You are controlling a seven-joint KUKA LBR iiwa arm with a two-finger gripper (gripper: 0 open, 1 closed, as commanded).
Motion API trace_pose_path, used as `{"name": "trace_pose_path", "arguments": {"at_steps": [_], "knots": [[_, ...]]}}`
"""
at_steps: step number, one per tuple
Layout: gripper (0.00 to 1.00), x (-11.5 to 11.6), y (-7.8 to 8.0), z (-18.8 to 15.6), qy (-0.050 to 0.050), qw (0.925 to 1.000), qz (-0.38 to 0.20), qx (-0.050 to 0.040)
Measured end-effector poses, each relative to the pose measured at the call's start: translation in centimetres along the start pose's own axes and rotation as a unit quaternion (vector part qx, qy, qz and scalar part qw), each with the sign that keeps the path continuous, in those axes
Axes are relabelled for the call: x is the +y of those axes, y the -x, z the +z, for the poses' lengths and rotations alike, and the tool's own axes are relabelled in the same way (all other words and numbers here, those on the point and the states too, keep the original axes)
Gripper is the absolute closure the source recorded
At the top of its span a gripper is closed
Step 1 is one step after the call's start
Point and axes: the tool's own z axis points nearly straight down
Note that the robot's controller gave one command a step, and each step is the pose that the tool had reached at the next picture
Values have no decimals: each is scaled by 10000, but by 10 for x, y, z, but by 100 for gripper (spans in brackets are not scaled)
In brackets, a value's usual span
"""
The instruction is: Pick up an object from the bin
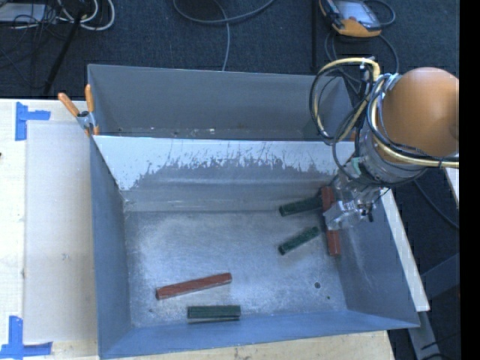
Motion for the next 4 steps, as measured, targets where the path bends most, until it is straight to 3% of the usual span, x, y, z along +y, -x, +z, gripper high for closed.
{"name": "trace_pose_path", "arguments": {"at_steps": [1,2,3,4], "knots": [[0,1,-1,1,15,10000,22,-3],[0,-5,13,121,46,9931,-1174,-16],[100,-6,12,118,27,9934,-1146,-7],[0,-6,12,118,26,9935,-1138,-10]]}}
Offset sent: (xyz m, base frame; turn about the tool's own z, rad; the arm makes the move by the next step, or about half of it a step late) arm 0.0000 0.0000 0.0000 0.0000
